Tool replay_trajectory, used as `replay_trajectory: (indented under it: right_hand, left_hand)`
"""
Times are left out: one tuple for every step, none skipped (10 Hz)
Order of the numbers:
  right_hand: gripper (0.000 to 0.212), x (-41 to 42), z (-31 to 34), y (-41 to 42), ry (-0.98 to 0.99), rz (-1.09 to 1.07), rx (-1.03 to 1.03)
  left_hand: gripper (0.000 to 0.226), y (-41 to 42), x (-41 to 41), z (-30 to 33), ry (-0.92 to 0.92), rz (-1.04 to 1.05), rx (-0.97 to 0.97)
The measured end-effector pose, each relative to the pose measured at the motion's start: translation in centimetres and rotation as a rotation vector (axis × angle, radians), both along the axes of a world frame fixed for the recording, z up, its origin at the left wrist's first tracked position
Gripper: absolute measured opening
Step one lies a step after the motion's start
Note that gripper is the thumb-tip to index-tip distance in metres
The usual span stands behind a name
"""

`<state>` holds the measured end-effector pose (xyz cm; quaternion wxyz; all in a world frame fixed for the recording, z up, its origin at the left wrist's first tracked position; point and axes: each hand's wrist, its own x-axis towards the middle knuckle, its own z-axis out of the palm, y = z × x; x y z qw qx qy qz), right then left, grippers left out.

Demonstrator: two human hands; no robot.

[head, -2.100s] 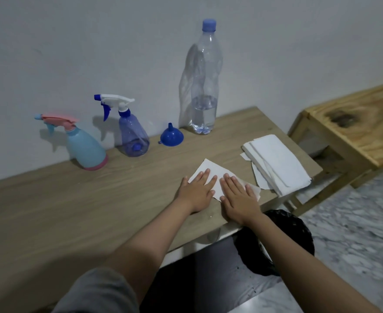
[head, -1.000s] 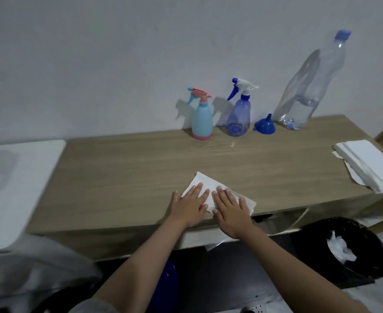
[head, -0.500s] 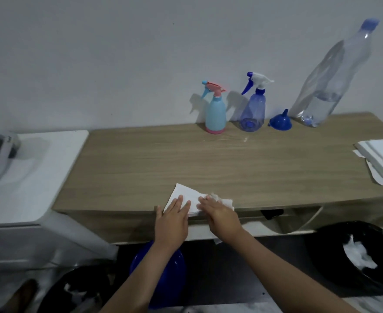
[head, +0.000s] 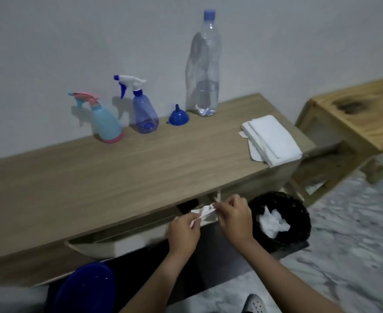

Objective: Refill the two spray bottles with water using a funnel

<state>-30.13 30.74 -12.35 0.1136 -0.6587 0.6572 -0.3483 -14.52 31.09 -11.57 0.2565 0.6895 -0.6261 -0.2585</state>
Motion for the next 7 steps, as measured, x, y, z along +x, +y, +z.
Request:
replay_trajectory:
  right_hand:
    - [0.017,-7.1,-1.4,1.0,-0.225,-0.129,0.166]
    - [0.018,-13.1,-3.0,1.8,-0.358,-0.269,0.299]
    - [0.018,-17.9,-4.6,2.4,-0.516,-0.373,0.449]
    - [0.025,-21.6,-6.2,2.1,-0.617,-0.382,0.570]
    - [0.042,-24.4,-7.7,1.5,-0.672,-0.337,0.716]
    - [0.053,-26.5,-8.8,1.1,-0.649,-0.321,0.830]
    - [0.054,-27.8,-9.8,0.8,-0.652,-0.345,0.828]
  left_hand:
    - [0.011,-0.7,-8.0,-1.6,0.205,-0.072,0.192]
    - [0.010,-1.1,-14.9,-3.3,0.299,-0.154,0.375]
    - [0.014,-1.2,-20.5,-5.1,0.347,-0.224,0.489]
    - [0.031,-1.2,-24.7,-6.2,0.414,-0.237,0.634]
    - [0.033,-1.8,-27.5,-7.7,0.394,-0.310,0.746]
    - [0.041,-3.1,-28.5,-9.8,0.224,-0.325,0.752]
    - [0.068,-3.4,-29.2,-10.9,0.341,-0.208,0.750]
